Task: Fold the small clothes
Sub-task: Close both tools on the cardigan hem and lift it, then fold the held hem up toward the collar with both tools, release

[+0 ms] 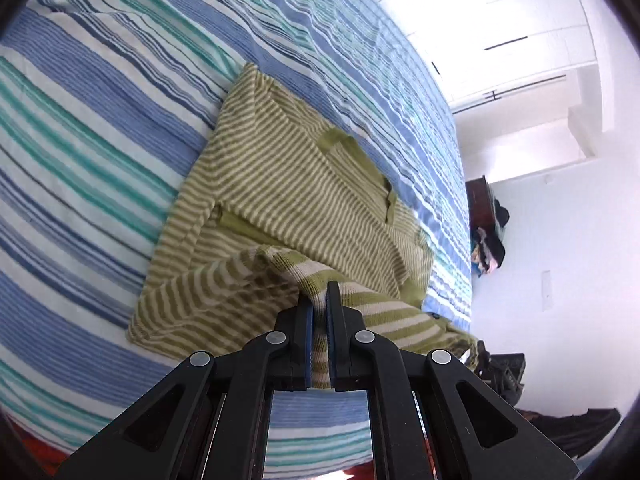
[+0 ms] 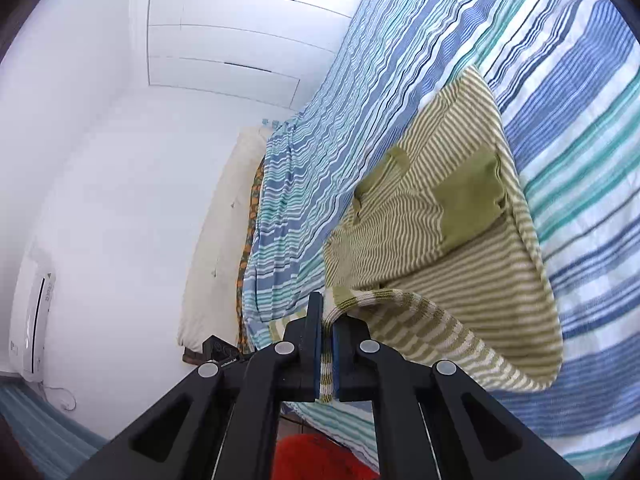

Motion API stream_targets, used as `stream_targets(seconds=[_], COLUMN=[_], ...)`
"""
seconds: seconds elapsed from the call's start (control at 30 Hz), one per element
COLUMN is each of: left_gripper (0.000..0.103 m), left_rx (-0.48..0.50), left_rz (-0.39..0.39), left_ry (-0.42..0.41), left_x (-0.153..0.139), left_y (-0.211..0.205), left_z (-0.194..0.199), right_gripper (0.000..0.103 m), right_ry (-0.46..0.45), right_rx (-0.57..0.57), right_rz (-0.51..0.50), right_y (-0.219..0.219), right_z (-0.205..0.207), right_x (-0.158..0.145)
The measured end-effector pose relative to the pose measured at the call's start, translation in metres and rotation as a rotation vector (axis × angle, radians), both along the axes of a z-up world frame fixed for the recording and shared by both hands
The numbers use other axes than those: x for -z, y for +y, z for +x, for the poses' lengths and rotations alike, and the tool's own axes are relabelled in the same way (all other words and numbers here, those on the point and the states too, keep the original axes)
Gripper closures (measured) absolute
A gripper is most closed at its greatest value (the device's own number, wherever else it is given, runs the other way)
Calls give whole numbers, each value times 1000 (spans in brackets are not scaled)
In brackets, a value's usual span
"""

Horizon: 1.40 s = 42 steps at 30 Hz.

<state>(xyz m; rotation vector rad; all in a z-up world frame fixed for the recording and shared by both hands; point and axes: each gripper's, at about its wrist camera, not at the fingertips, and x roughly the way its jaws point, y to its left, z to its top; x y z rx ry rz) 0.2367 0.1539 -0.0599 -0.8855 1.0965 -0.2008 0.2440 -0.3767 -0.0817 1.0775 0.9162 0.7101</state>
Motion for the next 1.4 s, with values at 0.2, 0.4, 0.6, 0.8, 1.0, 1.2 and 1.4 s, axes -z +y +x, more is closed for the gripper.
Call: stream_targets(seconds=[0.2, 0.4, 0.6, 0.8, 1.0, 1.2, 1.4], left_gripper=[100, 80, 44, 13, 10, 93, 90], left_rx=[-45, -80, -212, -43, 71, 111, 16], left_rz=[68, 202, 158, 339, 301, 309, 177], left_ry=[55, 127, 79, 39, 86, 194, 281], left_x=[19, 43, 44, 47, 86, 91, 105], left_y=[-6, -2, 45, 45, 10, -2, 28], left_z=[114, 181, 173, 78, 34, 49, 47], right_gripper=[99, 74, 38, 22, 19, 96, 96], right_ry=[76, 154, 104, -19, 48, 128, 186], right_rx=[87, 150, 214, 2, -189, -198, -172], right_rz=[-43, -120, -217, -533, -512, -437, -470], right_y=[26, 30, 3, -14, 3, 22, -19], right_z=[117, 195, 212, 138, 66, 77, 66], right_x=[25, 56, 44, 23, 75, 101, 96])
